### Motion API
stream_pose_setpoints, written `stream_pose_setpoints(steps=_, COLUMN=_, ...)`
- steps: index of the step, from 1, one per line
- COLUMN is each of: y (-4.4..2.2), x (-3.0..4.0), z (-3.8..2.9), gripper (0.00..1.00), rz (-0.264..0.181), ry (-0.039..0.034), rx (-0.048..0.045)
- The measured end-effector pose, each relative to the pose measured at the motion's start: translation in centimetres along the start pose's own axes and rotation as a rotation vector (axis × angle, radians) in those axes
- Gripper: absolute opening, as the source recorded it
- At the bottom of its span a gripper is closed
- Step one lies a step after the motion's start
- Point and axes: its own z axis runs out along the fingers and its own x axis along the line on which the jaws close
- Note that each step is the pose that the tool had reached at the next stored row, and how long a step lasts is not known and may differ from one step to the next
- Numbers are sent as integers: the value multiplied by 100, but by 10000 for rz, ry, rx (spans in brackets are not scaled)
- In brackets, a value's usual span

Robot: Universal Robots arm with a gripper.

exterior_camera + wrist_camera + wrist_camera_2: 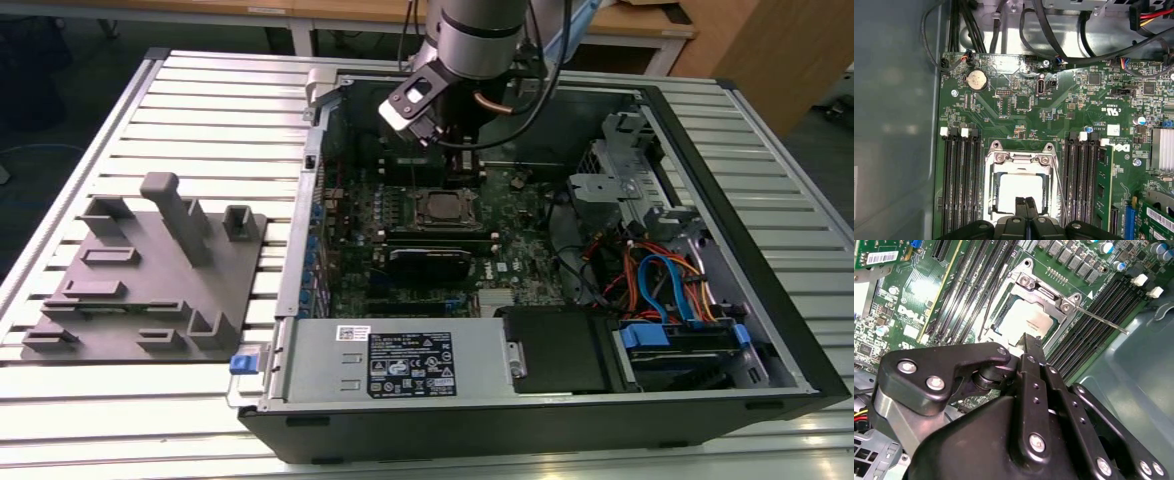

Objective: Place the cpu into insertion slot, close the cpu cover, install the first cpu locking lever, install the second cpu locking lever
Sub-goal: 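Install the first cpu locking lever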

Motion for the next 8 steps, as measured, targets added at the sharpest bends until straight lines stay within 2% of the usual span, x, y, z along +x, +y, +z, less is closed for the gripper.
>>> stream_pose_setpoints(steps=8, y=0, x=1, z=-57, gripper=10, rz=-1, ry=1, rx=0)
